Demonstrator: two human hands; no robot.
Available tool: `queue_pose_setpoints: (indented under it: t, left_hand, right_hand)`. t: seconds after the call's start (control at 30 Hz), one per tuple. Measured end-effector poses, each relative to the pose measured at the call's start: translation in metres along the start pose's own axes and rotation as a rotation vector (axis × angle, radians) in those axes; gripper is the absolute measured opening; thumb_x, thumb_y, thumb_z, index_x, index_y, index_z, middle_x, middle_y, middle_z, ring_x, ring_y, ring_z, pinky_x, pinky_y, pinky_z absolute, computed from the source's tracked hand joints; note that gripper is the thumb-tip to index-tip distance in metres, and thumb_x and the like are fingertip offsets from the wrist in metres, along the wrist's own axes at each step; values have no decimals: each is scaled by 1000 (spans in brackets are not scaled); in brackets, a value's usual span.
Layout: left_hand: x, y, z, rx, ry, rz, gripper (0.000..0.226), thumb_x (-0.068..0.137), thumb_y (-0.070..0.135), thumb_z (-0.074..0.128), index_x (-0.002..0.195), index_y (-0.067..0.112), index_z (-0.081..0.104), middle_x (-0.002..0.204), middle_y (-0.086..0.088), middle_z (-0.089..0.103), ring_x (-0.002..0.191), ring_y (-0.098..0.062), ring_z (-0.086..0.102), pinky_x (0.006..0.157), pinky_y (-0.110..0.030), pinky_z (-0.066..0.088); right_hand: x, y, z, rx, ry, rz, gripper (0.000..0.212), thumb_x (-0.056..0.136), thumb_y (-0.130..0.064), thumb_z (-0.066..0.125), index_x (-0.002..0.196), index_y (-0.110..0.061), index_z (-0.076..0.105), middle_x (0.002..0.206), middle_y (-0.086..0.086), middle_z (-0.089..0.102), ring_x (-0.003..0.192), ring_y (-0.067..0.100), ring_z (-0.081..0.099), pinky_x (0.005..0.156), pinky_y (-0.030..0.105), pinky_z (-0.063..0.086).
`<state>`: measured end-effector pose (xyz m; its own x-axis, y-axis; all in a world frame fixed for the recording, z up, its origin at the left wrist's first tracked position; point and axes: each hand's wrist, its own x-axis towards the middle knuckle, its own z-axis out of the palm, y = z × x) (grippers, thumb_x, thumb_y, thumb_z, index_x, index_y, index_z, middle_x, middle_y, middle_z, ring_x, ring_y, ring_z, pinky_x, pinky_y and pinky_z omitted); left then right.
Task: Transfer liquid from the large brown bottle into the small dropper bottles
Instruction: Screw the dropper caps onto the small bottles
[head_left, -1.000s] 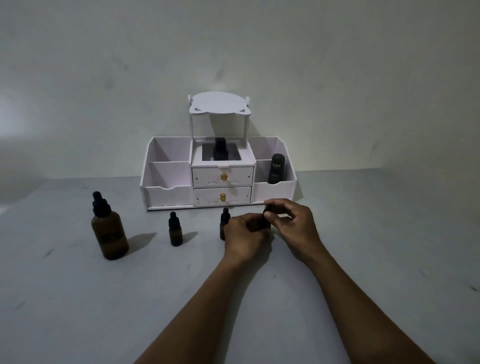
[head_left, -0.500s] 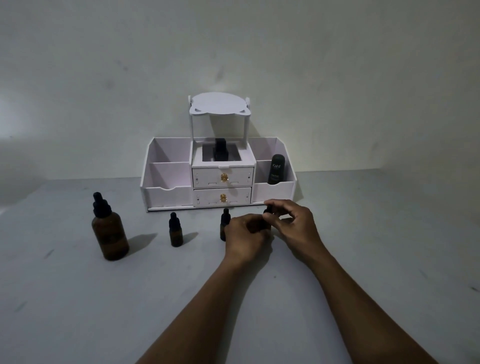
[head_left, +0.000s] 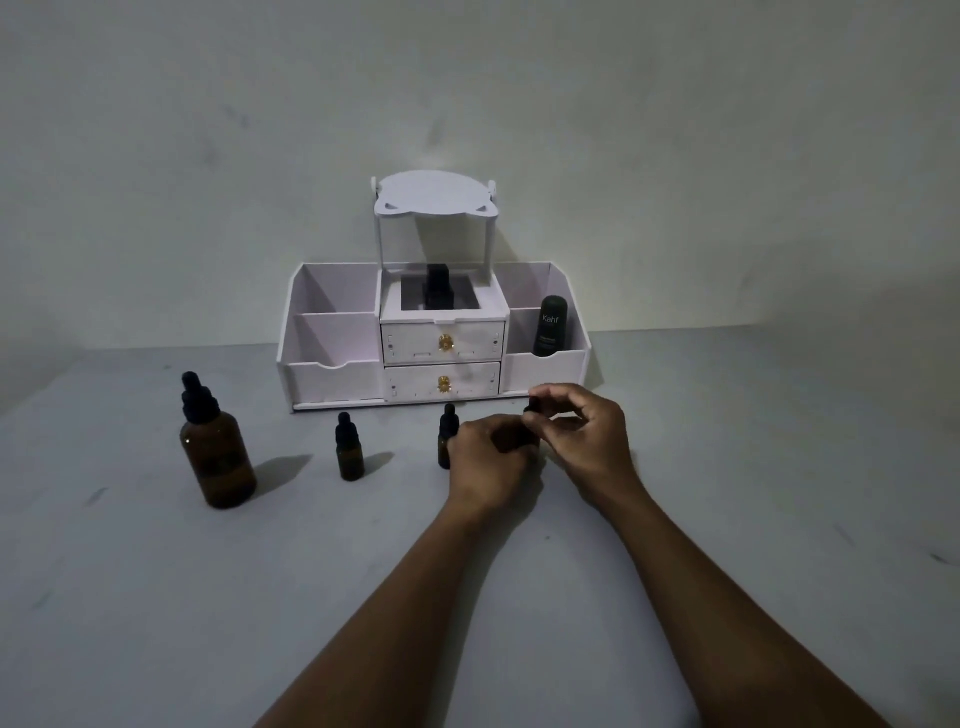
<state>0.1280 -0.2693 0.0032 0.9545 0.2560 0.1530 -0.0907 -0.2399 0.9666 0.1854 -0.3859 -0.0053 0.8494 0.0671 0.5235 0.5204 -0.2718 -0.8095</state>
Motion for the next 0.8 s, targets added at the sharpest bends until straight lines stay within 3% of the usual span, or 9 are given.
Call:
queue_pose_setpoints:
  t: [0.1, 0.2, 0.3, 0.4, 0.47, 0.57, 0.63, 0.7, 0.8]
  left_hand:
    - [-1, -3, 1, 25, 19, 12, 25, 87, 2, 72, 107, 16, 77, 93, 10, 75, 80, 0, 70, 73, -8, 56]
    - [0, -4, 2, 18, 6, -9, 31, 86, 6, 74, 116, 17, 74, 109, 5, 76, 100, -8, 71, 89, -25, 59]
    - [2, -5, 2, 0, 5, -17, 34, 86, 4, 73, 118, 15, 73, 111, 3, 76, 96, -7, 72, 75, -12, 57]
    - [1, -5, 1, 20, 19, 1, 29, 86, 2, 73, 111, 15, 75, 102, 4, 77, 86, -5, 73, 71, -11, 57]
    - [1, -6, 1, 16, 14, -4, 29, 86, 3, 73, 112, 16, 75, 102, 5, 77, 85, -5, 72, 69, -10, 57]
    - [1, -7, 1, 0, 2, -22, 35, 87, 3, 73, 121, 14, 72, 113, 2, 75, 86, -2, 69, 60, -1, 48]
    - [1, -6, 2, 0, 5, -11, 34, 87, 2, 73, 119, 13, 73, 110, 2, 76, 83, -2, 70, 63, -4, 51]
    - [1, -5, 2, 5, 19, -3, 29, 86, 2, 73, 111, 15, 76, 102, 4, 77, 83, -4, 73, 72, -12, 57]
    - [0, -5, 1, 5, 18, -13, 27, 87, 3, 72, 111, 16, 76, 102, 4, 77, 83, -6, 72, 60, -5, 52]
  right_hand:
    - [-2, 1, 1, -14, -3, -19, 33, 79, -17, 82, 109, -18, 70, 99, -4, 70, 92, 12, 67, 78, 28, 61]
    - [-1, -2, 1, 17, -24, 0, 36, 88, -9, 71, 123, -19, 67, 114, -3, 70, 107, 11, 65, 90, 28, 57]
    - [0, -3, 1, -2, -33, -5, 28, 87, -4, 70, 113, -16, 74, 108, -1, 74, 101, 12, 69, 91, 35, 59]
    - [0, -2, 2, -8, 8, -11, 29, 80, -14, 81, 108, -15, 73, 100, -1, 73, 89, 11, 68, 79, 26, 59]
    - [-1, -2, 2, -24, 4, -22, 34, 83, -17, 78, 116, -18, 70, 106, -3, 71, 96, 9, 65, 81, 21, 57]
    - [0, -4, 1, 18, -47, 11, 32, 90, -5, 67, 118, -18, 71, 113, -3, 73, 105, 10, 67, 93, 30, 57]
    - [0, -3, 1, -12, -38, -13, 28, 86, -3, 71, 111, -16, 74, 106, -2, 75, 98, 11, 70, 88, 33, 59]
    - [0, -2, 1, -28, -8, -28, 28, 80, -11, 80, 108, -16, 74, 101, -2, 74, 91, 12, 69, 81, 28, 60]
    - [-1, -2, 2, -17, 8, -16, 33, 84, -14, 77, 116, -19, 70, 106, -2, 70, 96, 11, 65, 81, 17, 56]
